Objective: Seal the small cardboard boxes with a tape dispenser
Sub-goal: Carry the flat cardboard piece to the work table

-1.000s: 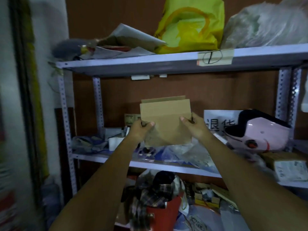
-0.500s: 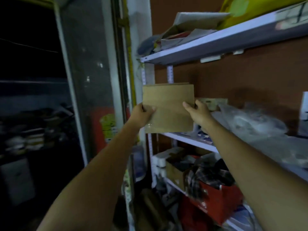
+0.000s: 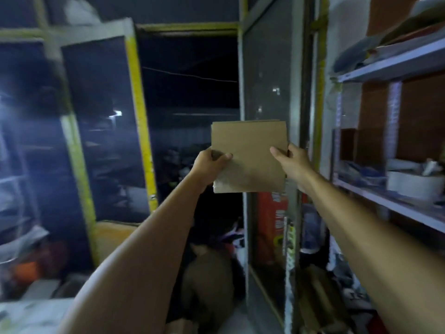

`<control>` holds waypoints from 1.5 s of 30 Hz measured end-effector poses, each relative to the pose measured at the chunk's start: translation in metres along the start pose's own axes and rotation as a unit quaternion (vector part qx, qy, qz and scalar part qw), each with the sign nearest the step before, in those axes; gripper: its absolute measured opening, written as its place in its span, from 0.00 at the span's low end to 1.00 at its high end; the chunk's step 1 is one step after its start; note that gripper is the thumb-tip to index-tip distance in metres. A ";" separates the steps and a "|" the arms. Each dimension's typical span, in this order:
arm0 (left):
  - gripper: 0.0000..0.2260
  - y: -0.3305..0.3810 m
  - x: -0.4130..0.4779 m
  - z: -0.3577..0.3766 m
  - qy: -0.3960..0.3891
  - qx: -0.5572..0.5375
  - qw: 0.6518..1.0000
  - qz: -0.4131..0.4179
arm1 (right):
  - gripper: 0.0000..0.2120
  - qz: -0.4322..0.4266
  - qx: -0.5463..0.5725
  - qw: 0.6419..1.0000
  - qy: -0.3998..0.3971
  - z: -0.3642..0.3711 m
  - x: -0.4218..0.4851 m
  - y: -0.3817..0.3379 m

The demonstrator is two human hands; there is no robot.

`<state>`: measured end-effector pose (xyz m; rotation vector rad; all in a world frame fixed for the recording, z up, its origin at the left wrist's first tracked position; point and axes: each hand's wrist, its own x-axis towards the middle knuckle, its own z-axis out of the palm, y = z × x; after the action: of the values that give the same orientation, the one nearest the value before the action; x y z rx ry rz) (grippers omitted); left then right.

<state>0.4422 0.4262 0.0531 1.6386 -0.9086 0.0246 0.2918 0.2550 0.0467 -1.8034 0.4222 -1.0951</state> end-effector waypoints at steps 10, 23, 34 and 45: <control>0.10 -0.057 -0.113 -0.292 0.162 0.082 0.981 -0.065 | 0.23 -0.022 0.064 0.977 -0.203 0.280 -0.088 -0.093; 0.22 -0.054 -0.355 -0.622 0.348 0.165 0.911 -0.148 | 0.27 -0.060 0.155 0.910 -0.380 0.601 -0.315 -0.251; 0.16 -0.055 -0.493 -0.766 0.472 0.248 0.818 -0.216 | 0.05 -0.058 0.277 0.796 -0.535 0.766 -0.457 -0.329; 0.11 -0.098 -0.510 -0.858 0.568 0.252 0.755 -0.210 | 0.06 -0.095 0.301 0.734 -0.602 0.901 -0.496 -0.366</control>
<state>0.5277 1.4229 -0.0154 1.8368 0.4668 0.9265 0.7046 1.2634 -0.0202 -1.5649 -0.8334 0.0408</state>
